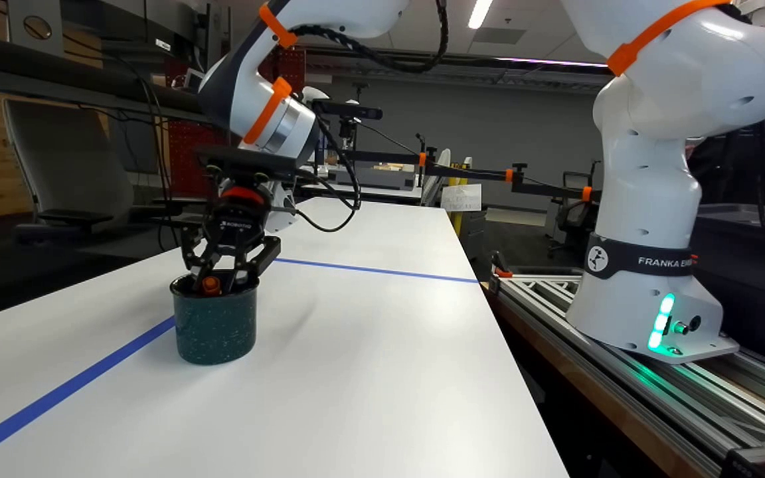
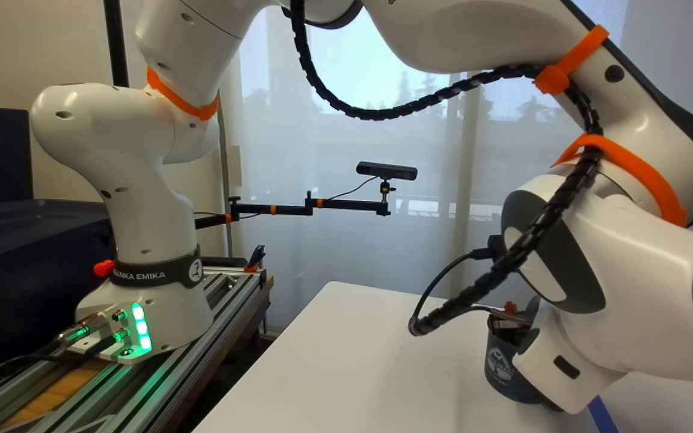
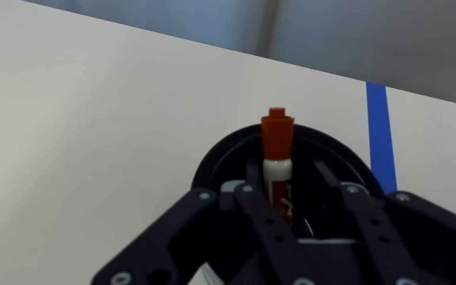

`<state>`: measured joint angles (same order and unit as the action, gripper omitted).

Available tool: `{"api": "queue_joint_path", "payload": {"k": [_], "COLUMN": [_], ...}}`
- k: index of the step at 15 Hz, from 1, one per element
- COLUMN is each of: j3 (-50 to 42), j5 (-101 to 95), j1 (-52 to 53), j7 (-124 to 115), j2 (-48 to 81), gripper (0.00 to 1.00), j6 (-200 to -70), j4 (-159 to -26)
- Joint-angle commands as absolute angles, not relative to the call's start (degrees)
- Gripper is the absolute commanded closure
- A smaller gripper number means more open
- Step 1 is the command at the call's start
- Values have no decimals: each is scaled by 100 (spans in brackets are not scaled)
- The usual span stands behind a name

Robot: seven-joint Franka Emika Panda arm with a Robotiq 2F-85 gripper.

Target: Remove the marker from the cup

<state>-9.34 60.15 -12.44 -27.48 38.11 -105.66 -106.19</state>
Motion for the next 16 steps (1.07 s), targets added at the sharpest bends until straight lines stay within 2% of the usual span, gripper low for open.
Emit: {"api": "queue_joint_path", "payload": {"k": [1, 2, 4, 16], "j3": [-946, -945, -945, -1005], "j5": [6061, 6062, 6053, 5937], "j1": [-1233, -1231, -1225, -1020], "j7": [-2917, -2931, -2943, -2610], "j2": [4014, 4034, 4029, 2631], "gripper": [92, 100, 95, 95], "j6": [-10383, -10382, -10364, -10385], "j4": [-10360, -10339, -10324, -11373]}}
